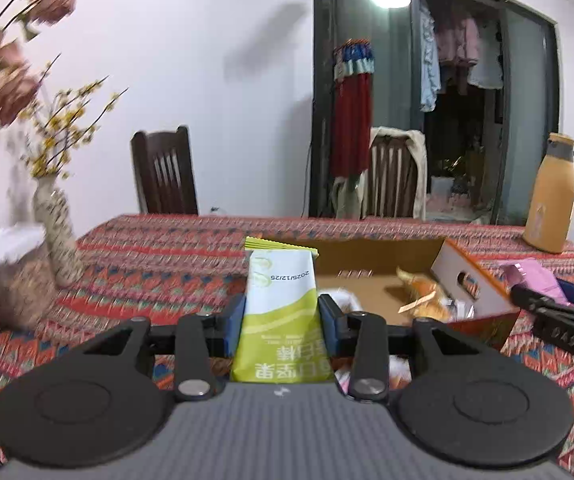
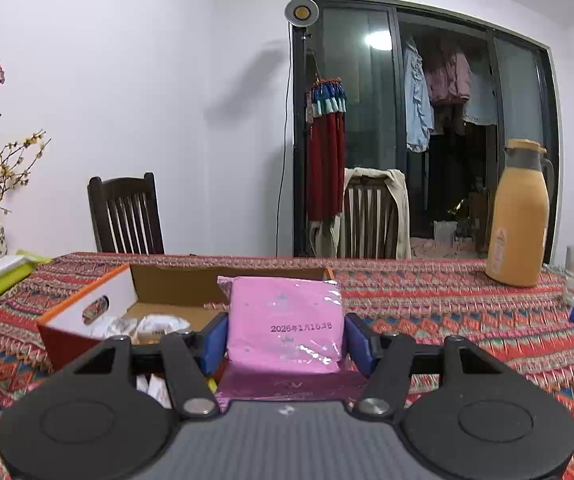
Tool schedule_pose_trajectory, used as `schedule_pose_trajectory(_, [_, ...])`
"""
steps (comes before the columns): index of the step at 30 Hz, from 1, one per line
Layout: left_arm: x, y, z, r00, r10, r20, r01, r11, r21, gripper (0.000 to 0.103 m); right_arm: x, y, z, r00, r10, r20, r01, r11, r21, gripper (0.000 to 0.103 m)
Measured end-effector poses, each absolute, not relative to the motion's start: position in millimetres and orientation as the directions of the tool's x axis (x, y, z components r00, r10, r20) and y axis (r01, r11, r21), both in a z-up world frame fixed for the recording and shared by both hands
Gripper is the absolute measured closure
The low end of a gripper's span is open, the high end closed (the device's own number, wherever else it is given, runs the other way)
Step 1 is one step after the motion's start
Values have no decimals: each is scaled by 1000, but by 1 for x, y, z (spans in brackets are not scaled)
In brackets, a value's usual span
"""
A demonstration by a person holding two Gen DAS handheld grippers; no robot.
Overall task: Organize snacks
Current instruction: 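Carry both packets over the box and open both tools to drop them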
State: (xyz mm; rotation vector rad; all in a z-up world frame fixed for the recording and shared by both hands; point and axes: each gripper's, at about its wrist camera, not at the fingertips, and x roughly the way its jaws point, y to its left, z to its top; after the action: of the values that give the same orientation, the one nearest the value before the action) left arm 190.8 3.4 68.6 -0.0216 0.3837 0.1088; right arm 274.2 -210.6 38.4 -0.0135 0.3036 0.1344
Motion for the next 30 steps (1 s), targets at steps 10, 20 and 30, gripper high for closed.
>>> schedule_pose_trajectory(10, [257,-14,86,934,60,-351,-67,998,-8,63,329,-182,59,945,140,-295,-154,988,-24,42])
schedule_pose_trajectory(20, [321,-8,57,922,54,-384,-73,997,-34,63,379,-170,34,926,143,-349,-165,986,-35,42])
schedule_pose_trajectory(30, [328,-3,40,900,36,-434,-58,998,-38,62,387,-173,22,897,165,-409,-179,984,5,42])
